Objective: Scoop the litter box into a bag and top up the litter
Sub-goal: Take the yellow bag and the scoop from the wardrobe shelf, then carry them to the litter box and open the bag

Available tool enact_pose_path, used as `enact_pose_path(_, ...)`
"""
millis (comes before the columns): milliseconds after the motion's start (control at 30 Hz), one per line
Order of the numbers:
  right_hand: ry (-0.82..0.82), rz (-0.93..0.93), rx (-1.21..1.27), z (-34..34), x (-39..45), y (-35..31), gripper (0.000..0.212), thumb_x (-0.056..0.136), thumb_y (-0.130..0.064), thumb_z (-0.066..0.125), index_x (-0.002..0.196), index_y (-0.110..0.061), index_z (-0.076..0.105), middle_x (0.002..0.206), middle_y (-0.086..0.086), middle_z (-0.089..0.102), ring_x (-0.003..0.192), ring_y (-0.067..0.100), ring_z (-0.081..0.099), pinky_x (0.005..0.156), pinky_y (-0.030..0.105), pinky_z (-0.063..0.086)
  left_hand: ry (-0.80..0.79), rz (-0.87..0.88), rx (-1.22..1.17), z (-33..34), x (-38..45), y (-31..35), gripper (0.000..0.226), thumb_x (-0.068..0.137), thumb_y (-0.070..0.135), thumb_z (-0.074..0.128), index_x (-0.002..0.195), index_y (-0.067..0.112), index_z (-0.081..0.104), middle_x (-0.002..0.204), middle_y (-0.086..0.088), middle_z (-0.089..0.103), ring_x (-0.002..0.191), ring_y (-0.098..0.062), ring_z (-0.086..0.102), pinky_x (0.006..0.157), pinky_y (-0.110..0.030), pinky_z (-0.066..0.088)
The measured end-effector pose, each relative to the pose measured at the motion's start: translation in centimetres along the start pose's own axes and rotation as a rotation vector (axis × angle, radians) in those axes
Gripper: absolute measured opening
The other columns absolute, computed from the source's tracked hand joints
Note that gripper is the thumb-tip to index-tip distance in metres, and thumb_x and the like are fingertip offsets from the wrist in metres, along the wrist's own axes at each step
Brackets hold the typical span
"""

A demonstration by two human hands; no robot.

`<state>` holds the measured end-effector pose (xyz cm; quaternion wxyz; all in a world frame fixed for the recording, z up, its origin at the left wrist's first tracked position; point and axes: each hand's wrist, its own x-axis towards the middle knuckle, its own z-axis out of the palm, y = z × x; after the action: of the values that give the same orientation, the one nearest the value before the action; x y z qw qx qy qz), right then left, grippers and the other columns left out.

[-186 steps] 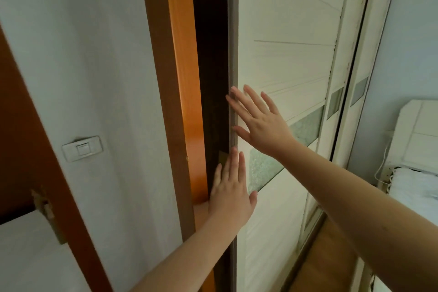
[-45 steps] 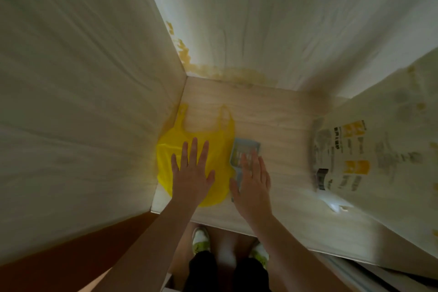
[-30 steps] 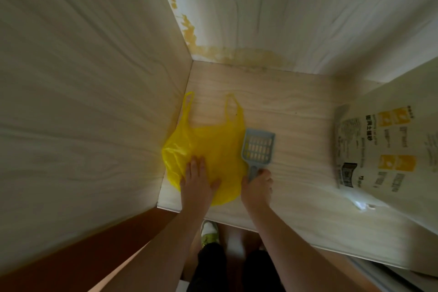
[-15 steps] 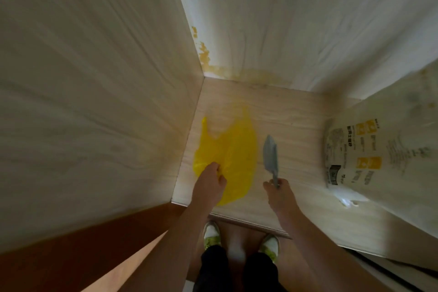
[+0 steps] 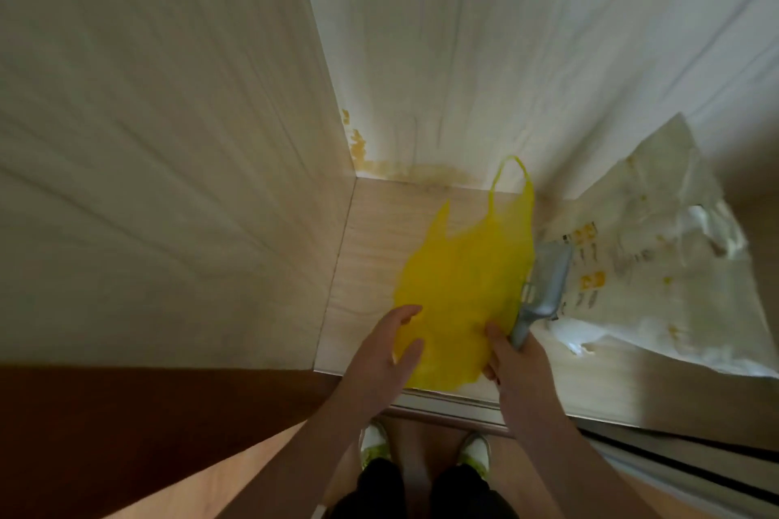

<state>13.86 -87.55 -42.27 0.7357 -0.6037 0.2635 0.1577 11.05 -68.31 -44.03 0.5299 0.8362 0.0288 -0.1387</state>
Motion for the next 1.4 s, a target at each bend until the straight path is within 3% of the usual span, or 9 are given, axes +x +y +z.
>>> enact_pose_path(167, -0.144, -0.076, 0.095, -1.8, -4.9, -2.3, 0.037, 0.07, -0.051, 0.077, 0.081, -0.021, 0.058, 0.062, 0.0, 0.035, 0.054, 0.015, 0.034, 0.049, 0.03, 0.031, 0.132, -0.291, -0.478, -0.4, -0.9, 1.1, 0.036, 0.104, 0.041, 0.037, 0.139, 0.038, 0.036, 0.149, 0.008, 0.038, 0.137, -0.012, 0.036, 0.107, -0.032, 0.032)
enact_pose_path(233, -0.226, -0.066, 0.115, -2.9, -6.3, -3.5, 0.052, 0.054, -0.059, 0.084, 0.085, -0.022, 0.063, 0.063, 0.001, 0.034, 0.053, 0.014, 0.033, 0.046, 0.028, 0.032, 0.182, -0.473, -0.652, 0.2, -1.1, 1.7, 0.047, 0.101, 0.051, 0.034, 0.144, 0.035, 0.036, 0.152, 0.005, 0.036, 0.138, -0.018, 0.034, 0.107, -0.043, 0.032)
enact_pose_path(367, -0.334, -0.085, -0.022, -6.2, -7.2, -5.8, 0.03, 0.081, -0.037, 0.064, 0.095, -0.013, 0.053, 0.061, 0.003, 0.031, 0.051, 0.013, 0.03, 0.048, 0.03, 0.027, 0.048, -0.689, -0.911, 0.8, -1.4, 3.3, 0.078, 0.084, 0.073, 0.043, 0.14, 0.018, 0.048, 0.135, -0.001, 0.057, 0.128, -0.03, 0.052, 0.1, -0.052, 0.045)
enact_pose_path(500, -0.454, -0.096, -0.208, -9.6, -5.3, -7.5, 0.023, 0.086, -0.034, 0.057, 0.091, -0.012, 0.051, 0.06, 0.002, 0.033, 0.052, 0.015, 0.033, 0.051, 0.032, 0.032, 0.051, -0.632, -0.962, 2.2, -2.8, 6.2, 0.071, 0.09, 0.069, 0.037, 0.128, 0.013, 0.06, 0.116, -0.011, 0.071, 0.11, -0.03, 0.065, 0.089, -0.047, 0.052)
enact_pose_path(700, -0.445, -0.16, -0.479, -12.7, -3.2, -8.4, 0.019, 0.095, -0.022, 0.058, 0.081, -0.009, 0.054, 0.055, -0.001, 0.044, 0.047, 0.012, 0.044, 0.047, 0.026, 0.039, 0.189, -0.577, -1.128, 5.4, -6.4, 7.9, 0.066, 0.087, 0.062, 0.046, 0.135, 0.018, 0.054, 0.131, -0.013, 0.063, 0.122, -0.031, 0.059, 0.108, -0.051, 0.04)
enact_pose_path(867, -0.52, -0.134, -0.557, -12.3, -4.0, -8.0, 0.013, 0.094, -0.016, 0.059, 0.082, -0.011, 0.055, 0.059, 0.004, 0.047, 0.052, 0.018, 0.046, 0.048, 0.031, 0.038, 0.361, -0.519, -1.184, 7.0, -11.1, 9.9, 0.045, 0.085, 0.035, 0.053, 0.117, 0.007, 0.065, 0.109, -0.015, 0.073, 0.091, -0.024, 0.073, 0.072, -0.032, 0.058)
enact_pose_path(1067, -0.802, -0.111, -0.754, -10.1, -5.7, -5.8, 0.016, 0.096, -0.016, 0.056, 0.08, -0.014, 0.055, 0.057, -0.001, 0.048, 0.051, 0.013, 0.048, 0.048, 0.024, 0.037, 0.571, -0.526, -1.269, 8.4, -18.4, 8.8, 0.036, 0.082, 0.033, 0.062, 0.103, 0.007, 0.076, 0.112, -0.018, 0.071, 0.097, -0.031, 0.07, 0.09, -0.042, 0.053)
enact_pose_path(1200, -0.93, -0.114, -0.827, -8.2, -7.3, -3.7, 0.011, 0.096, -0.015, 0.055, 0.086, -0.017, 0.059, 0.058, -0.009, 0.057, 0.047, -0.003, 0.054, 0.046, 0.014, 0.039, 0.695, -0.486, -1.412, 8.9, -23.5, 7.6, 0.052, 0.089, 0.045, 0.044, 0.108, 0.009, 0.075, 0.112, -0.021, 0.07, 0.095, -0.035, 0.069, 0.091, -0.046, 0.05)
enact_pose_path(1400, -1.113, -0.129, -0.923, -3.9, -9.9, -0.3, 0.005, 0.095, -0.02, 0.057, 0.093, -0.018, 0.062, 0.059, -0.005, 0.061, 0.056, 0.016, 0.058, 0.054, 0.03, 0.044, 0.9, -0.428, -1.47, 8.8, -29.9, 5.7, 0.056, 0.092, 0.045, 0.039, 0.117, 0.006, 0.07, 0.122, -0.025, 0.065, 0.103, -0.037, 0.067, 0.087, -0.047, 0.053)
